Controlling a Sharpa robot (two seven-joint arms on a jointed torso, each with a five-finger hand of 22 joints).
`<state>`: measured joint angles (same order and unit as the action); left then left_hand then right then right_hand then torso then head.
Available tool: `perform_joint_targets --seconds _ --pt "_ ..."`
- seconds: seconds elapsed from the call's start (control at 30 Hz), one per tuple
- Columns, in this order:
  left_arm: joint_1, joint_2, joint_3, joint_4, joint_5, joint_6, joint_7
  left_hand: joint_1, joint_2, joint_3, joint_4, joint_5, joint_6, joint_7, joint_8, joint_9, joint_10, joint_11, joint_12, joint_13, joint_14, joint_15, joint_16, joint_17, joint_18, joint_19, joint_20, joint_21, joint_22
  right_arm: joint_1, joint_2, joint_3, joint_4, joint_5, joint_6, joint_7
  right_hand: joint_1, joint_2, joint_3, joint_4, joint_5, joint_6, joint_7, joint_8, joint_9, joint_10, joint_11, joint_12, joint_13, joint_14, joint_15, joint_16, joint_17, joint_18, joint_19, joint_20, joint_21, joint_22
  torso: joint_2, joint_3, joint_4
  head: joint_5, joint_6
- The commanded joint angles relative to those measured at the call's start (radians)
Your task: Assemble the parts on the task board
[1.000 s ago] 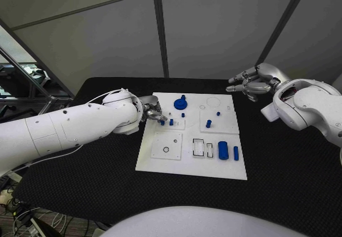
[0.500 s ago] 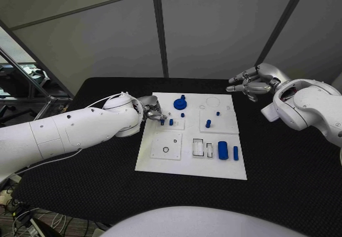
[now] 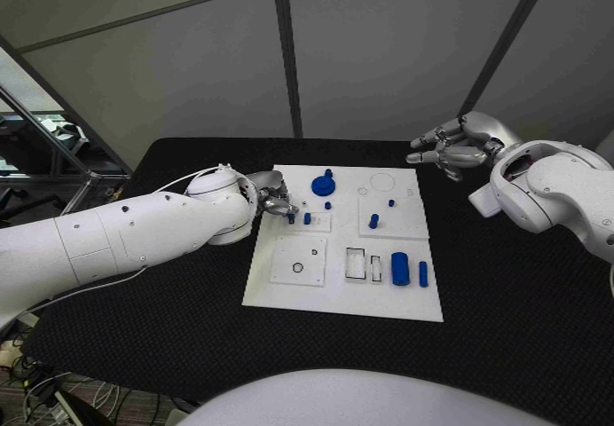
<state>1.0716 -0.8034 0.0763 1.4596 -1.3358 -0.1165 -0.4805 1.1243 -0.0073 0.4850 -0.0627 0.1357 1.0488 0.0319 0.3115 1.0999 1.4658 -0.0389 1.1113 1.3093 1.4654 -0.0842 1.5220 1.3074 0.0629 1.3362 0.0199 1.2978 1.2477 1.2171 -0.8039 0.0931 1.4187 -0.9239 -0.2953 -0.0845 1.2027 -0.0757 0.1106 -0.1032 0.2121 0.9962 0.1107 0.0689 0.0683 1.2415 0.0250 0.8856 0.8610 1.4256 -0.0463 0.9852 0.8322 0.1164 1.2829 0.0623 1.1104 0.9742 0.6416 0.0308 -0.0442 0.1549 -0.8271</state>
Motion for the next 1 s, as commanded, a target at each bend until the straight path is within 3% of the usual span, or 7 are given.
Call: perform_joint_targets --seconds 0.03,1.0 --pt "0.001 0.002 0.001 0.001 -0.011 0.04 -0.007 0.036 0.025 0.053 -0.061 0.003 0.007 -0.008 0.003 0.012 0.02 -0.004 -0.001 0.115 0.093 -0.009 0.005 0.214 0.023 0.006 0.002 0.003 0.0 0.002 0.001 0.001 0.001 0.002 0.001 0.011 -0.009 0.005 0.002 -0.004 0.007 -0.008 0.0 -0.004 0.0 -0.006 0.001 -0.004 -0.001 0.005 -0.001 -0.006 -0.001 0.009 0.006 0.001 -0.006 0.0 0.0 0.0 0.0006 -0.001 0.0" --pt "0.001 0.006 0.001 -0.007 -0.011 0.11 -0.019 0.035 0.024 0.054 -0.062 0.003 0.008 -0.008 0.004 0.012 0.02 -0.004 -0.005 0.113 0.093 -0.009 0.005 0.214 0.024 0.004 0.002 0.001 -0.002 0.002 0.001 0.001 0.001 0.002 0.002 0.011 -0.009 0.005 0.002 -0.004 0.007 -0.008 0.0 -0.004 0.0 -0.006 0.001 -0.004 -0.001 0.005 -0.001 -0.006 -0.001 0.009 0.006 0.001 -0.006 0.0 0.0 -0.0002 0.0003 -0.002 -0.004"
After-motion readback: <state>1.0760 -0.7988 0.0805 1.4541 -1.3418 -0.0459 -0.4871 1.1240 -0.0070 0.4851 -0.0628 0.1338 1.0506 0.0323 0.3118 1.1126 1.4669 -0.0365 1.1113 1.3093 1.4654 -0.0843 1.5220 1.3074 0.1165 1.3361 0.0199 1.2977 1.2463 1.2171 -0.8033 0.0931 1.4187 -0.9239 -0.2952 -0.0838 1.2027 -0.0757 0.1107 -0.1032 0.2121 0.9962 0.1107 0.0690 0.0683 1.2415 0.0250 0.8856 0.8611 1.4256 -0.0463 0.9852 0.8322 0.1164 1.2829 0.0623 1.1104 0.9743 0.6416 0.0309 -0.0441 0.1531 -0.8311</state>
